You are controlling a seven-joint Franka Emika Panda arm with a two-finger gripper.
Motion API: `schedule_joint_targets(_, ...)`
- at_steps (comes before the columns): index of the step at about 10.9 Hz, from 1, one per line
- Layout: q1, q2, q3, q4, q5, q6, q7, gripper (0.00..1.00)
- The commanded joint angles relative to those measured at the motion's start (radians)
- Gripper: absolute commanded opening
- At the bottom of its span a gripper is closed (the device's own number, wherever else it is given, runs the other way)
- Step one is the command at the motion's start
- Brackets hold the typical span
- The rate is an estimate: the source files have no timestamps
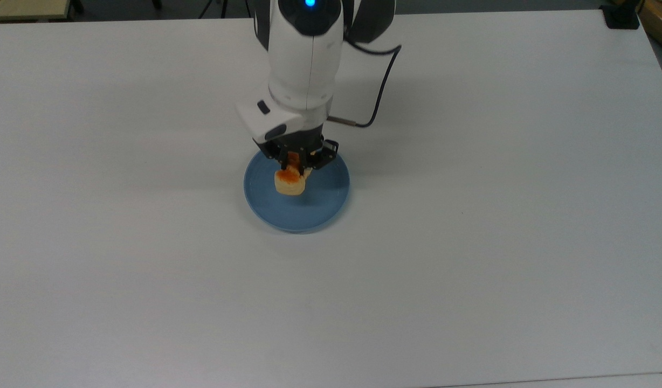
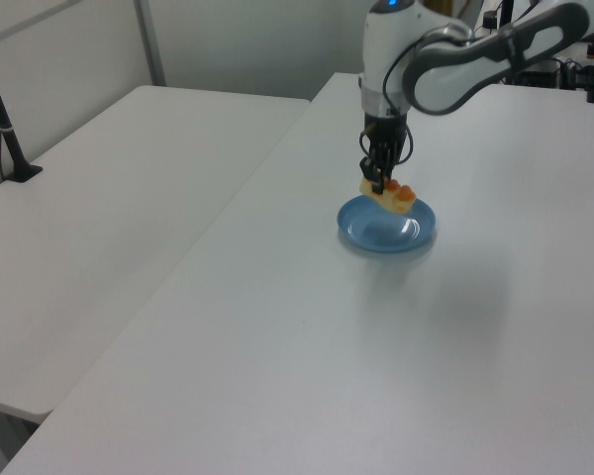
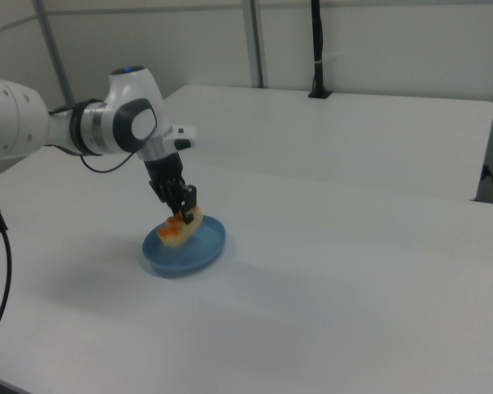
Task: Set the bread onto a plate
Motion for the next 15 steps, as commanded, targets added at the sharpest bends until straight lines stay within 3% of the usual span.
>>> schedule_joint_targets(1, 0.018, 0.040, -0.004, -0.007, -0.020, 0.019, 0.023, 1.00)
schedule_joint_targets(4, 0.014, 0.000, -0.003, -0.003, -0.020, -0.010, 0.023, 1.00)
schedule_joint_targets(7, -0.026, -0.159, 0.003, -0.008, -0.014, -0.164, 0.014, 1.00)
schedule_joint_targets(11, -0.103, -0.352, 0.007, -0.026, 0.001, -0.353, -0.141, 1.00)
schedule_joint_targets(15, -0.117, -0.373, 0.007, -0.041, 0.009, -0.353, -0.164, 1.00)
